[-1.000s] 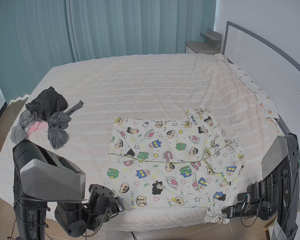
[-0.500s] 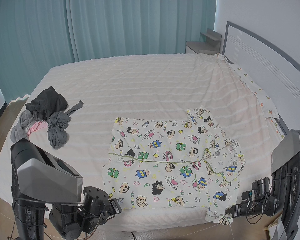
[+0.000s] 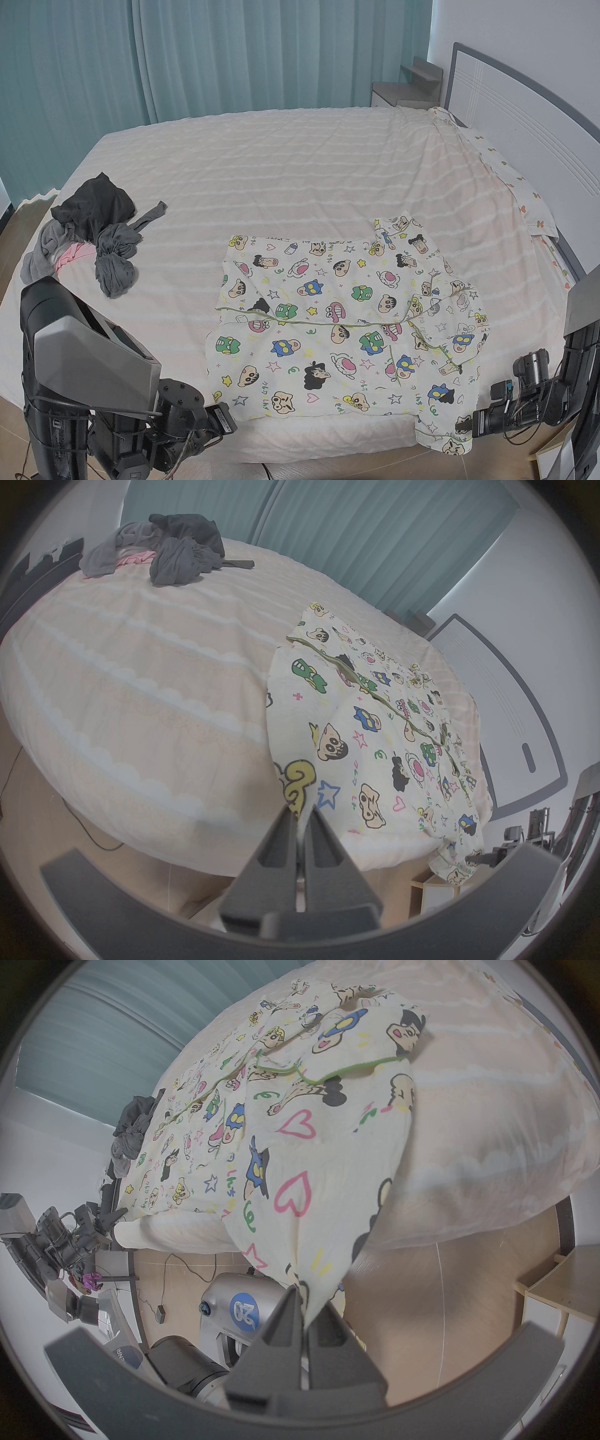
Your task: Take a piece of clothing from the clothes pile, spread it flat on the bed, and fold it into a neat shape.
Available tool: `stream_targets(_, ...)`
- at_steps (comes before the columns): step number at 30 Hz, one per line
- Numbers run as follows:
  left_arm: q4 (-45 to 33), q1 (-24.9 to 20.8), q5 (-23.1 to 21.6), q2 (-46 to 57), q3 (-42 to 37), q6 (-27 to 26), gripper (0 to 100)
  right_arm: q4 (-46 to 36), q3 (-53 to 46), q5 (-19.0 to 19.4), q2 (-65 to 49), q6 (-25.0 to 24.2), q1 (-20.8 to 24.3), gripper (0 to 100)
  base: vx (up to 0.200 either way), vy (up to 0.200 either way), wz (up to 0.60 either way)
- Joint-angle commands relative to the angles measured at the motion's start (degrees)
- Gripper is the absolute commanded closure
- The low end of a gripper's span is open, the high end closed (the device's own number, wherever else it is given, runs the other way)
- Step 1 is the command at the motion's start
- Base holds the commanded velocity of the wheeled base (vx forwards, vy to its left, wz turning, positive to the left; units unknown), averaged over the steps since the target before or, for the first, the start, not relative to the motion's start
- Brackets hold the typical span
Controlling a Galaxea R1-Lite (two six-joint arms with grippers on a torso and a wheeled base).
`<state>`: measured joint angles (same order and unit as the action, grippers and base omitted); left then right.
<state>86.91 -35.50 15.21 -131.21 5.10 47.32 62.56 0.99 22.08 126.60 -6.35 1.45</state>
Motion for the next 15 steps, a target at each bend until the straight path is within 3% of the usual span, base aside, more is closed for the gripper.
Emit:
stream_targets(1, 2.0, 0.2, -1.0, 0.0, -3.2, 0.0, 100, -1.7, -1.0, 0.1, -4.2, 0.8, -0.9, 100, 0.0, 0.0, 0.0)
stream_targets(8, 2.1, 0.3, -1.1, 0.5, -4.7, 0.4, 100, -8.2, -1.0, 1.9, -6.5, 6.4, -4.9, 100, 0.0, 0.0, 0.0)
stream_targets(15, 2.0, 0.2, -1.2, 0.5, -4.7, 0.7, 100, -13.5, -1.0, 3.8, -9.3, 8.1, -6.5, 100, 0.0, 0.0, 0.0)
